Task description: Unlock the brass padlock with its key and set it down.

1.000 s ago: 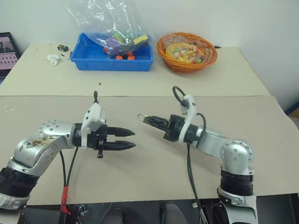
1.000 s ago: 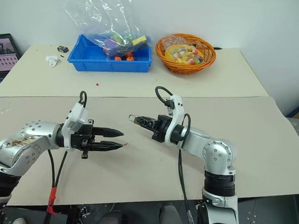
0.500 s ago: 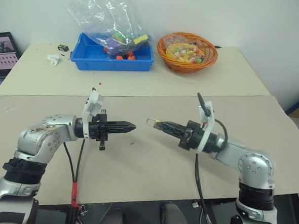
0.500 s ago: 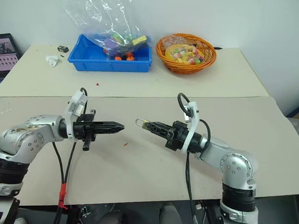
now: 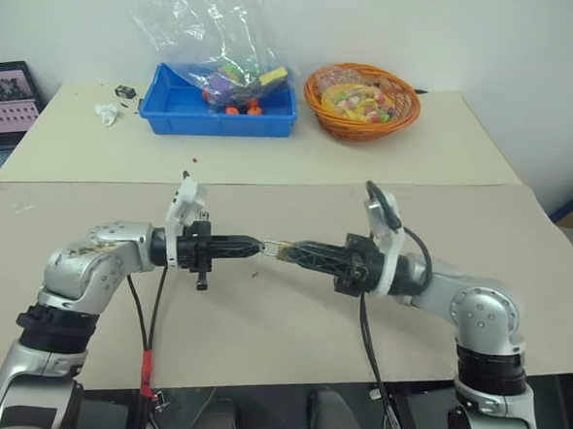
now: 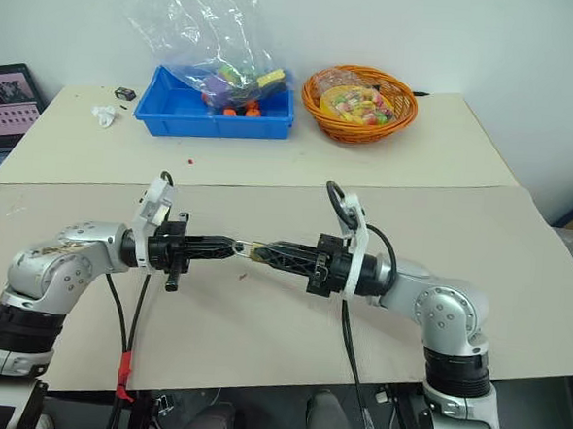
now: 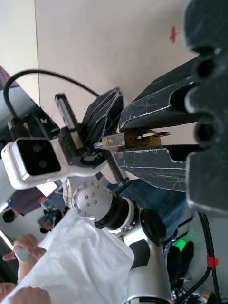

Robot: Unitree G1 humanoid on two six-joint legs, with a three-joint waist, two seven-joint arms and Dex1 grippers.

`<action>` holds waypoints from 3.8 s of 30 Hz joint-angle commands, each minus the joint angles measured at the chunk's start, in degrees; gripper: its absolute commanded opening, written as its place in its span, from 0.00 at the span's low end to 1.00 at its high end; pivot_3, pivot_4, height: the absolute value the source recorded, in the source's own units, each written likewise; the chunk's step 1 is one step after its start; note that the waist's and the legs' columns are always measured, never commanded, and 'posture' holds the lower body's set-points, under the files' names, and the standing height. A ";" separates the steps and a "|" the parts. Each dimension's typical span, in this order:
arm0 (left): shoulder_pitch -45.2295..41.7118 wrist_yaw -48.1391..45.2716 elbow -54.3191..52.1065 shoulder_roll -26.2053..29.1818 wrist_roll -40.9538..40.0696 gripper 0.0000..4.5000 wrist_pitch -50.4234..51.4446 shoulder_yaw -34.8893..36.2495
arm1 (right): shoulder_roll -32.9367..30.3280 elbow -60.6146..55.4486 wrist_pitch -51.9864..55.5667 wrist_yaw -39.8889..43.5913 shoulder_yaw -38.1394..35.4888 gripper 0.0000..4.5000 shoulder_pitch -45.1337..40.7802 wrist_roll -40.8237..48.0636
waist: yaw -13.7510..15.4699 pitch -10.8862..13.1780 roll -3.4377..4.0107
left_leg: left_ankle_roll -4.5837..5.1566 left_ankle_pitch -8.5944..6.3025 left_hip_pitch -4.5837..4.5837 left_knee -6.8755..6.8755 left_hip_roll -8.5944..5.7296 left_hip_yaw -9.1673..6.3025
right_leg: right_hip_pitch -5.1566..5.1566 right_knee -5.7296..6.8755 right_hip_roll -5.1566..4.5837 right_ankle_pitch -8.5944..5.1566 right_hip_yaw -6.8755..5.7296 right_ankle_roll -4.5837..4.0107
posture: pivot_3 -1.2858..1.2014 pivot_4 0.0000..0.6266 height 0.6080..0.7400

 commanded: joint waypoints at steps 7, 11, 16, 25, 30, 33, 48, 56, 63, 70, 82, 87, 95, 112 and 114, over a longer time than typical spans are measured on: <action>-0.75 0.33 -1.41 0.00 0.83 0.01 -0.47 1.82 | 2.69 1.99 -2.36 -1.32 2.54 0.03 -1.61 -2.65 | 0.68 0.00 0.00 | -0.01 0.01 -0.01 0.00 -0.01 0.00 | 0.00 0.02 -0.02 0.00 0.00 0.00 | 0.52 0.24 1.00; -0.83 0.48 -1.44 0.09 0.89 0.01 -0.26 1.89 | 3.18 5.99 -3.87 -0.25 2.97 0.03 -2.89 -5.47 | 0.64 0.00 0.00 | -0.01 0.01 -0.03 0.00 -0.01 0.00 | -0.01 0.03 -0.02 0.00 0.00 -0.01 | 0.52 0.24 1.00; -0.99 0.70 -1.41 0.11 0.95 0.01 -0.19 2.00 | 3.02 10.09 -5.00 0.84 2.47 0.03 -5.11 -7.64 | 0.61 0.00 0.00 | -0.02 0.01 -0.01 -0.01 -0.01 0.03 | -0.01 0.03 -0.01 0.01 0.00 -0.03 | 0.52 0.24 1.00; -0.60 1.51 -1.74 0.01 0.84 0.01 -0.14 2.33 | 3.17 11.28 -5.48 1.79 2.52 0.03 -5.87 -9.12 | 0.57 0.00 0.00 | -0.02 0.01 -0.05 -0.02 -0.01 0.01 | -0.02 0.06 -0.02 0.02 -0.01 -0.03 | 0.52 0.24 1.00; -0.58 1.96 -1.85 -0.05 0.57 0.01 0.03 2.55 | 2.94 10.25 -5.51 2.60 3.13 0.03 -5.30 -9.82 | 0.58 0.00 0.00 | -0.02 0.01 -0.04 -0.02 -0.01 0.00 | -0.02 0.07 -0.02 0.02 0.00 -0.03 | 0.52 0.24 1.00; -0.64 2.15 -1.77 -0.11 0.64 0.01 0.03 2.54 | 2.93 9.96 -5.69 2.83 3.75 0.03 -4.91 -10.72 | 0.58 0.00 0.00 | -0.02 0.01 -0.04 -0.02 -0.01 0.00 | -0.02 0.07 -0.02 0.02 0.00 -0.03 | 0.52 0.24 1.00; -0.64 2.41 -1.97 -0.14 0.53 0.01 0.49 2.62 | 4.22 10.90 -6.22 2.86 5.18 0.03 -3.99 -15.01 | 0.59 0.00 0.00 | -0.03 0.01 -0.05 -0.02 -0.01 -0.01 | -0.02 0.06 -0.02 0.02 0.00 -0.03 | 0.52 0.24 1.00; -0.59 2.40 -1.90 -0.25 0.65 0.01 0.21 2.63 | 3.19 8.28 -6.12 4.07 6.18 0.03 -1.85 -15.28 | 0.55 0.00 0.00 | -0.03 0.01 -0.04 -0.02 -0.01 -0.01 | -0.02 0.06 -0.02 0.02 0.00 -0.03 | 0.52 0.24 1.00; -0.68 2.32 -4.06 -0.38 -0.25 0.01 0.40 2.77 | 3.28 11.52 -5.58 3.23 3.92 0.03 -2.75 -14.96 | 0.60 0.00 0.00 | -0.03 0.01 -0.04 -0.02 -0.01 -0.02 | -0.02 0.06 -0.02 0.02 0.00 -0.03 | 0.52 0.24 1.00; -0.30 -0.74 -13.62 1.52 -1.42 0.01 -3.81 4.30 | 0.03 23.98 -5.71 5.66 1.98 0.03 -5.05 -17.35 | 0.66 0.00 0.00 | -0.03 0.02 -0.07 -0.03 -0.01 0.05 | -0.02 0.00 -0.04 0.03 0.00 -0.04 | 0.52 0.24 1.00; 8.32 -13.15 -6.87 3.71 16.80 0.01 -37.80 1.37 | -5.25 27.56 8.77 18.08 6.78 0.03 -5.16 -13.51 | 0.78 0.00 0.00 | -0.04 0.02 -0.05 -0.11 0.00 0.19 | 0.01 -0.34 -0.02 0.04 0.03 -0.07 | 0.52 0.24 1.00; 11.17 -14.09 -4.34 3.30 19.22 0.01 -44.92 0.75 | -4.06 30.63 9.14 17.18 8.63 0.03 -6.64 -16.56 | 0.64 0.00 0.00 | -0.03 0.01 -0.06 -0.11 0.01 0.16 | 0.01 -0.28 -0.02 0.05 0.02 -0.08 | 0.52 0.24 1.00; 12.33 -12.79 -2.50 2.72 21.10 0.01 -49.01 -0.05 | -2.25 43.25 5.34 14.71 9.97 0.03 -13.70 -24.33 | 0.65 0.00 0.00 | -0.04 0.02 0.13 -0.08 0.04 0.16 | 0.12 -0.27 0.00 0.12 0.03 -0.18 | 0.52 0.24 1.00; 10.96 -11.13 -2.12 2.21 21.30 0.00 -49.48 -1.06 | -0.76 47.18 -0.16 12.79 9.73 0.82 -13.99 -31.04 | 0.94 -0.03 -0.03 | -0.02 0.01 0.79 -0.14 0.10 0.13 | 0.99 -0.78 0.08 0.54 -0.01 -0.09 | 0.52 0.24 1.00; 10.84 -11.11 -2.07 2.22 21.29 0.00 -49.52 -1.19 | -1.09 46.80 -1.17 13.32 10.05 0.98 -13.82 -31.56 | 0.77 -0.03 -0.03 | -0.03 0.02 0.86 -0.14 0.10 0.14 | 1.04 -0.77 0.09 0.62 0.01 -0.13 | 0.52 0.24 1.00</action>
